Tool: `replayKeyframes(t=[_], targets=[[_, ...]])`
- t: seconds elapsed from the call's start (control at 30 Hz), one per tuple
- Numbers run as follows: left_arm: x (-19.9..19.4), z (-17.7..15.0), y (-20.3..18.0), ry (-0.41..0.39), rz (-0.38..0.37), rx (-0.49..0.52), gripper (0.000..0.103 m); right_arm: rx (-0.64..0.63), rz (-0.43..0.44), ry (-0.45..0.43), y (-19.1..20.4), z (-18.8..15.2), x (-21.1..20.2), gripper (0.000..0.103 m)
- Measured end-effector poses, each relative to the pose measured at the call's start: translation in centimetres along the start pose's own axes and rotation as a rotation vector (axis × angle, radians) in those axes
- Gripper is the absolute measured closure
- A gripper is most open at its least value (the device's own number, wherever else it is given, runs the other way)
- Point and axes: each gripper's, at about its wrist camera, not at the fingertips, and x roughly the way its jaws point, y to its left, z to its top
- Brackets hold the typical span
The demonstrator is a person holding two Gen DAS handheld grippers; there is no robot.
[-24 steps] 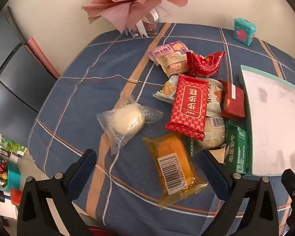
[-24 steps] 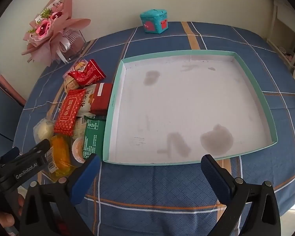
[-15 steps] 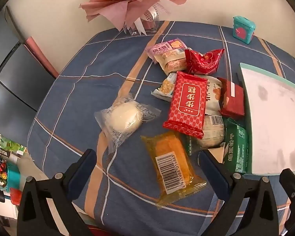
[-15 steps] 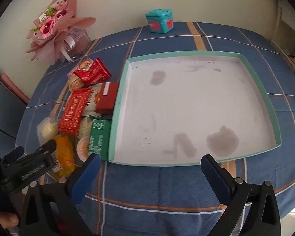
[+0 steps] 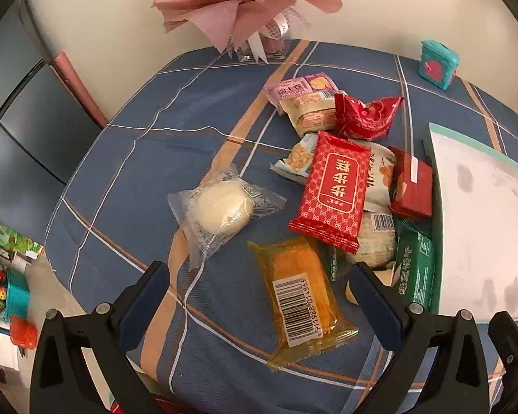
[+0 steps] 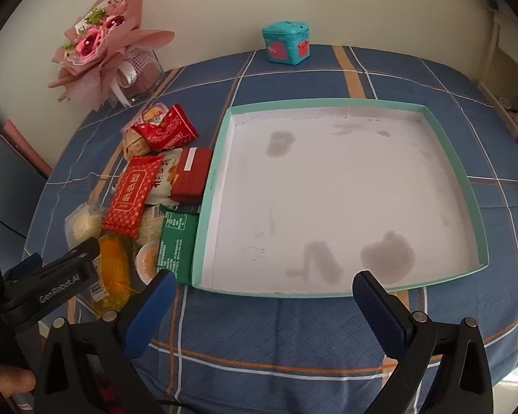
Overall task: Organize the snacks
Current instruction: 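Move both tools toward the snack pile beside the white tray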
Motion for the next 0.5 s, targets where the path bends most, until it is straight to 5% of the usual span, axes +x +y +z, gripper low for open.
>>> replayKeyframes(t=[0.5], targets=[[-0.09,0.09,-0.08,-0.018,0.003,-0.028,0.000,-0.011,0.005,-0.018,0.46,0.57,-0.72,0.000]])
